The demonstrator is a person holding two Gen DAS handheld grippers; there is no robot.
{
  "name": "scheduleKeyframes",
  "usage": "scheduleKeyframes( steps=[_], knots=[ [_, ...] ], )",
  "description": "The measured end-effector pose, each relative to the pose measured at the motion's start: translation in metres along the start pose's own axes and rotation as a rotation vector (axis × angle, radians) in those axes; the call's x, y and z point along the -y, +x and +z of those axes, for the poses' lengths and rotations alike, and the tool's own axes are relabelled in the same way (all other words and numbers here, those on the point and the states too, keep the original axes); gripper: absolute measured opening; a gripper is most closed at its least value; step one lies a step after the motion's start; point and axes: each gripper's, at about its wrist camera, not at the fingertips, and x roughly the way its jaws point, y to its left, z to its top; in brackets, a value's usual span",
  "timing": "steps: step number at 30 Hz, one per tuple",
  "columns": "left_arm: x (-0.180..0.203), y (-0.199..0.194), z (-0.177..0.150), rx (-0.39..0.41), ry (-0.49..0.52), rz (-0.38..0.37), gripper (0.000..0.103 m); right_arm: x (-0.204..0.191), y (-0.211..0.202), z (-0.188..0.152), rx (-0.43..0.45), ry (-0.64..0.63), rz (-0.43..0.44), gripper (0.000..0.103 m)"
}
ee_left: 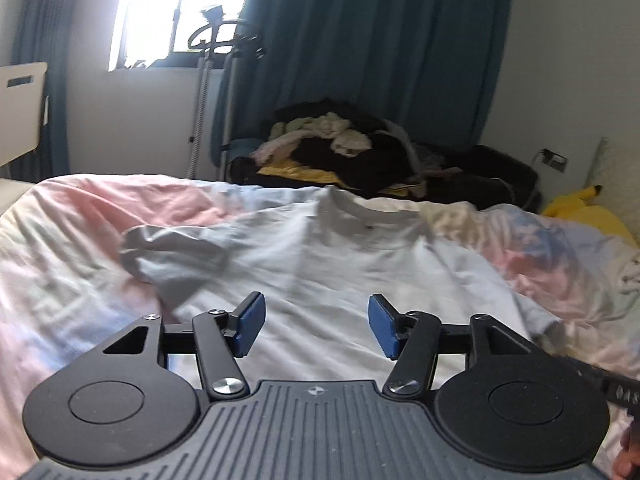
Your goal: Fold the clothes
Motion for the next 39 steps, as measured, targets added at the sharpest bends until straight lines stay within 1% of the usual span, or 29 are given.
scheduleKeyframes(
  steps=[1, 2, 4, 8, 9, 11, 14, 15, 18, 20, 22, 23, 25, 27, 29, 30, 31, 32, 33, 34, 36, 39],
  knots=[
    [0.005, -0.003, -0.007, 0.002, -0.004, -0.014, 0.063, 0.005, 0.0, 0.003, 0.002, 0.024, -0.007, 0.044],
    [0.013, -0.003, -0.02, -0.003, -0.014, -0.029, 0.063, 0.01, 0.0, 0.006, 0.003, 0.048, -0.013, 0.044],
    [0.018, -0.005, -0.037, -0.036, -0.035, -0.072, 0.063, 0.021, -0.001, 0.013, 0.007, 0.095, -0.027, 0.045],
    [0.022, -0.009, -0.046, -0.049, -0.01, -0.111, 0.063, 0.042, -0.001, 0.026, 0.013, 0.191, -0.053, 0.046],
    [0.024, -0.01, -0.048, -0.051, -0.003, -0.12, 0.063, 0.047, -0.001, 0.029, 0.015, 0.214, -0.06, 0.051],
    [0.02, -0.009, -0.048, -0.047, -0.026, -0.142, 0.063, 0.058, -0.002, 0.036, 0.018, 0.262, -0.073, 0.052],
    [0.017, 0.001, -0.052, -0.06, -0.055, -0.144, 0.063, 0.074, -0.001, 0.045, 0.022, 0.338, -0.093, 0.057],
    [0.017, 0.005, -0.053, -0.07, -0.064, -0.144, 0.063, 0.085, 0.004, 0.045, 0.02, 0.389, -0.098, 0.061],
    [0.014, 0.021, -0.056, -0.1, -0.104, -0.15, 0.063, 0.117, 0.02, 0.046, 0.014, 0.537, -0.115, 0.061],
    [0.013, 0.032, -0.057, -0.113, -0.129, -0.162, 0.063, 0.136, 0.03, 0.043, 0.012, 0.606, -0.143, 0.061],
    [0.013, 0.037, -0.056, -0.108, -0.136, -0.17, 0.063, 0.153, 0.039, 0.038, 0.021, 0.668, -0.19, 0.062],
    [0.012, 0.041, -0.057, -0.11, -0.143, -0.174, 0.063, 0.16, 0.042, 0.035, 0.03, 0.702, -0.201, 0.062],
    [0.009, 0.048, -0.058, -0.115, -0.158, -0.181, 0.063, 0.172, 0.047, 0.028, 0.053, 0.768, -0.189, 0.062],
    [0.007, 0.054, -0.059, -0.122, -0.175, -0.188, 0.063, 0.172, 0.054, 0.028, 0.077, 0.771, -0.156, 0.062],
    [0.004, 0.058, -0.061, -0.13, -0.19, -0.197, 0.063, 0.17, 0.061, 0.03, 0.097, 0.751, -0.113, 0.057],
    [0.004, 0.06, -0.061, -0.131, -0.191, -0.202, 0.063, 0.168, 0.064, 0.031, 0.103, 0.74, -0.095, 0.047],
    [0.004, 0.061, -0.061, -0.131, -0.19, -0.208, 0.063, 0.165, 0.068, 0.033, 0.092, 0.727, -0.097, 0.037],
    [0.004, 0.063, -0.061, -0.132, -0.189, -0.214, 0.063, 0.161, 0.072, 0.035, 0.082, 0.713, -0.098, 0.032],
    [0.004, 0.064, -0.061, -0.132, -0.188, -0.22, 0.063, 0.158, 0.076, 0.036, 0.071, 0.699, -0.1, 0.018],
    [0.004, 0.065, -0.061, -0.133, -0.189, -0.221, 0.063, 0.155, 0.08, 0.038, 0.061, 0.685, -0.107, 0.006],
    [0.003, 0.066, -0.062, -0.132, -0.193, -0.218, 0.063, 0.15, 0.083, 0.049, 0.073, 0.645, -0.163, 0.005],
    [0.002, 0.066, -0.063, -0.132, -0.195, -0.212, 0.063, 0.146, 0.078, 0.076, 0.15, 0.554, -0.206, 0.004]
  ],
)
